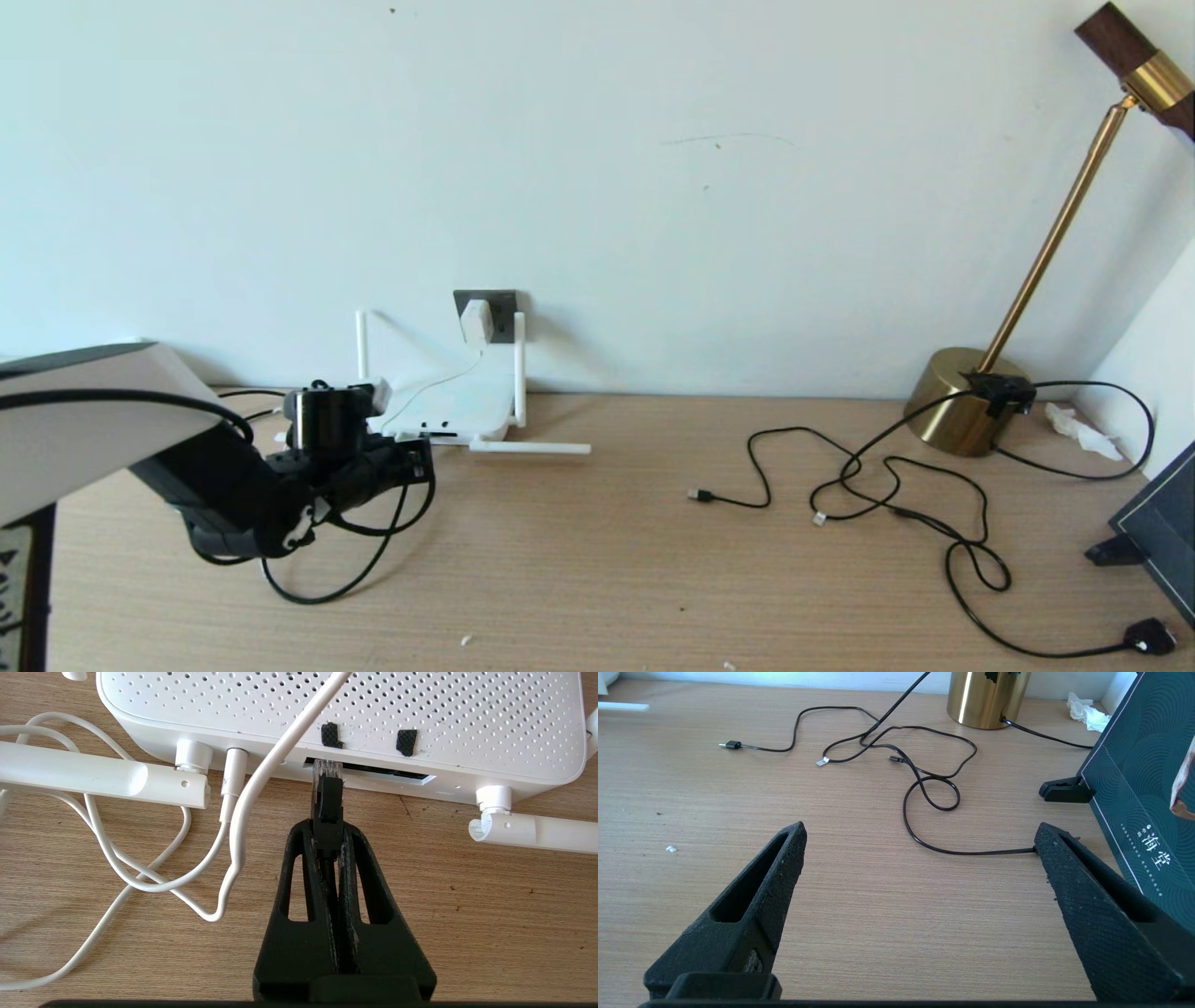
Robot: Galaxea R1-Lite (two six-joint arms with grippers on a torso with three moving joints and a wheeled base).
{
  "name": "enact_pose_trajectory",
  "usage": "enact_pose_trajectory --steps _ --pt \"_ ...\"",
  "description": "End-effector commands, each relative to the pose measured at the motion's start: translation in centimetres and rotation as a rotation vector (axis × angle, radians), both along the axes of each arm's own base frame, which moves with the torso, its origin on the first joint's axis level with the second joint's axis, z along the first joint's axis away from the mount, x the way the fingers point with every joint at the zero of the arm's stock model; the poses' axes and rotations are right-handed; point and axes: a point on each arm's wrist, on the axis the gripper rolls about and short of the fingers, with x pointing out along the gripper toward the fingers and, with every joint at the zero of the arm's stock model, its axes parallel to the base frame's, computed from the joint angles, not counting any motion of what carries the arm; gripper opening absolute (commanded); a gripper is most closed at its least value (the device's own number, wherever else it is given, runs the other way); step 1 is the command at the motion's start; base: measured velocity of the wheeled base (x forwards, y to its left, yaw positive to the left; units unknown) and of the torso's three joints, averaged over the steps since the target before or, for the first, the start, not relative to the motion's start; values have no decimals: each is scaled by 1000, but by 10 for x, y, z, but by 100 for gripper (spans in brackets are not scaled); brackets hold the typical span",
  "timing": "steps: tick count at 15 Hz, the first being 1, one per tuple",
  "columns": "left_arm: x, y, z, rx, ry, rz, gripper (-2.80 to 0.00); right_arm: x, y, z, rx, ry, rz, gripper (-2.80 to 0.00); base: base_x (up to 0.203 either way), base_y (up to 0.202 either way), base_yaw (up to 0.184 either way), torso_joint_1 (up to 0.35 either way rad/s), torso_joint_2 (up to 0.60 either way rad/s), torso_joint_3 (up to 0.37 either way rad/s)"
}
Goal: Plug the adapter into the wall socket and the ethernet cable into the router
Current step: Plug cable into router interface
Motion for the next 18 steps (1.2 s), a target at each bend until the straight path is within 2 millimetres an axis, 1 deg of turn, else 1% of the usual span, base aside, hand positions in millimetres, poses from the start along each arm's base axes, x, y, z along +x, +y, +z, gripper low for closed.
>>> enact_pose_trajectory --steps 1,18 --pt "0 1 2 -1 -10 2 -280 0 0 0 0 1 0 0 0 0 0 0 0 0" --pt "2 2 4 -2 -14 4 -280 0 0 0 0 1 0 0 0 0 0 0 0 0"
